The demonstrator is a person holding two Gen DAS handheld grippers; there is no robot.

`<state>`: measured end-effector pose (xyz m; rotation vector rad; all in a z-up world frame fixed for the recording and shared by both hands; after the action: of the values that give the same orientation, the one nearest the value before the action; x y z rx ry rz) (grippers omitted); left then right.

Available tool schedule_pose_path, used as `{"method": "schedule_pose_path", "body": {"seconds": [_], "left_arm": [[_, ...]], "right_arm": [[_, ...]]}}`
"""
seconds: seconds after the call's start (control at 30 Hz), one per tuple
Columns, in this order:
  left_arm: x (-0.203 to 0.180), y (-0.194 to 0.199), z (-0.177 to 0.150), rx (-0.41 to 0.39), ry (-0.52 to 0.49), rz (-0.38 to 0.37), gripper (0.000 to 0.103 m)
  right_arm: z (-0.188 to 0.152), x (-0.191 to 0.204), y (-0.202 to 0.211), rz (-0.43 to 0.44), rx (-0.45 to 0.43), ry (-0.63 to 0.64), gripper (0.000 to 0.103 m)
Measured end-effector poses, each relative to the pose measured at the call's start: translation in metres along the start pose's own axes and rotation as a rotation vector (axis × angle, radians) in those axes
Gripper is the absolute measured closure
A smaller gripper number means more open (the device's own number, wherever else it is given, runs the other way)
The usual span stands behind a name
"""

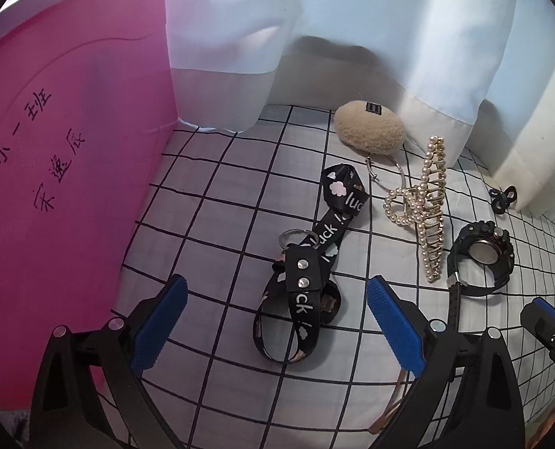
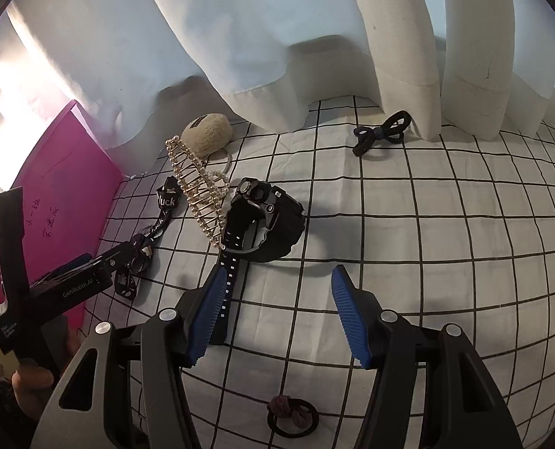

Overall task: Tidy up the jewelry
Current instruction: 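Grasp the black 'luck' strap with the left gripper while the right grasps the black watch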

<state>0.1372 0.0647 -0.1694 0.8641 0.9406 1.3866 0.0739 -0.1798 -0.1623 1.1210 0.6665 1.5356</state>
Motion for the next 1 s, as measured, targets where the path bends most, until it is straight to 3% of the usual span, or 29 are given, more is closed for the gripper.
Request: {"method": "schedule_pose_path", "body": {"seconds": [0.23,0.57,0.9,1.0], "left_arm": [[0.007,-0.021,0.007,0.021,0.029,0.011,0.008],[0.007,-0.047,0.014,0.041,0.019,0.021,0.008],[-0.01,-0.055,0.022,-0.026,-0.01,0.033,0.007],[-0.015,-0.051,0.018,-0.044,-0.021,0.026,0.015]], "right_arm": [[0.022,0.004,-0.027,-0.006,0.026,-0.01,0.047],[0.039,-0.001,-0.059,-0.121,0.078,-0.02,0.047],[0.041,0.012,-0.07,-0.223,0.035,0.092,0.048],[0.038,0.014,-0.07,-0.236,0.022,0.113,0.056]]}}
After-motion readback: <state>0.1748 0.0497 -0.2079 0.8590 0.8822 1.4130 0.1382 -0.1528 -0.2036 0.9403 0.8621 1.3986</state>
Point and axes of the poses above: each gripper's, at about its wrist camera, not at the fingertips, and y roughly against the way its jaws point, x to its left, z to its top, the point moved 3 cm from there along -y, roughly the way its jaws point, and after that the axes turned 8 degrees about x, right-handed, at the moved point
